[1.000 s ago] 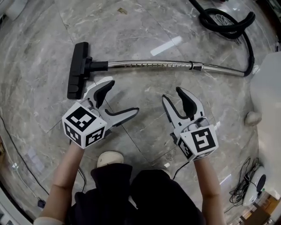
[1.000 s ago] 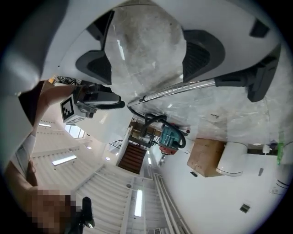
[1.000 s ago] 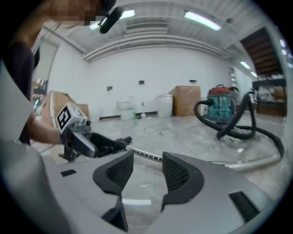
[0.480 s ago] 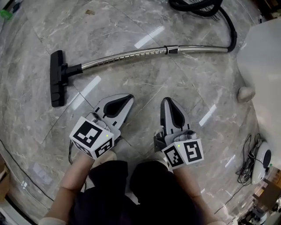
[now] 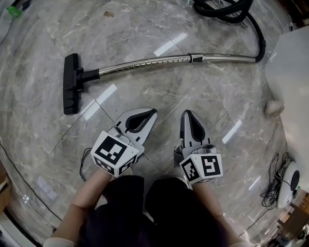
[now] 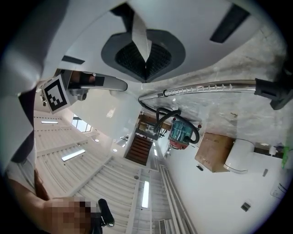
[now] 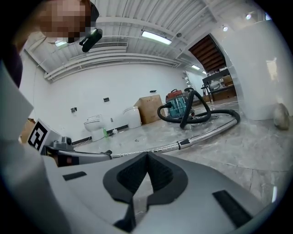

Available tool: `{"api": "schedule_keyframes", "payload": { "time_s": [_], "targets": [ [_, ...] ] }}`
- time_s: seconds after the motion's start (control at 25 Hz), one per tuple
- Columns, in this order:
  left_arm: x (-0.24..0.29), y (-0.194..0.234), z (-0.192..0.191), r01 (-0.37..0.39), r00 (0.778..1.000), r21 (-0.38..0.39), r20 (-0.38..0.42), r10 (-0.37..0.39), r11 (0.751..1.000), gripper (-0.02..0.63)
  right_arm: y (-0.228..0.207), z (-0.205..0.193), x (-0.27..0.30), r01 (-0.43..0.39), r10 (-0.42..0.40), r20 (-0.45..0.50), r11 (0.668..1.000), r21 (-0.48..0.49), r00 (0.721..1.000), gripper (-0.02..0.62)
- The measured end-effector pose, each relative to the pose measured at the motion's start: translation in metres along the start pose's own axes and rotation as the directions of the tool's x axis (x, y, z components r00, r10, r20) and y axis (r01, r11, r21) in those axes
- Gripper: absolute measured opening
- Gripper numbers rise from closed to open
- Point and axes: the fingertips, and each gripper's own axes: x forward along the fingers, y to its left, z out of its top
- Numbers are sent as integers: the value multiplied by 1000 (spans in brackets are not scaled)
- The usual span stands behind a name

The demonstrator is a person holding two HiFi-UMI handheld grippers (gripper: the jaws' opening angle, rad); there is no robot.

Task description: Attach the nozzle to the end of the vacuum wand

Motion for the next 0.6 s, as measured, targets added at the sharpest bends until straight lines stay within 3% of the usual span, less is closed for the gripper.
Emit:
{"api": "schedule_keyframes", "payload": {
  "time_s": [0.28,0.6],
  "targets": [
    [0,4,-2,-4,1000,-21,1,4,1000,9,-2,3,-2,1,-1,2,1000,1,1000,15],
    [3,4,-4,-27,999,5,-18,27,1000,10,-8,2,-5,23,-23,-3,1000,10,1000,15]
  ]
}}
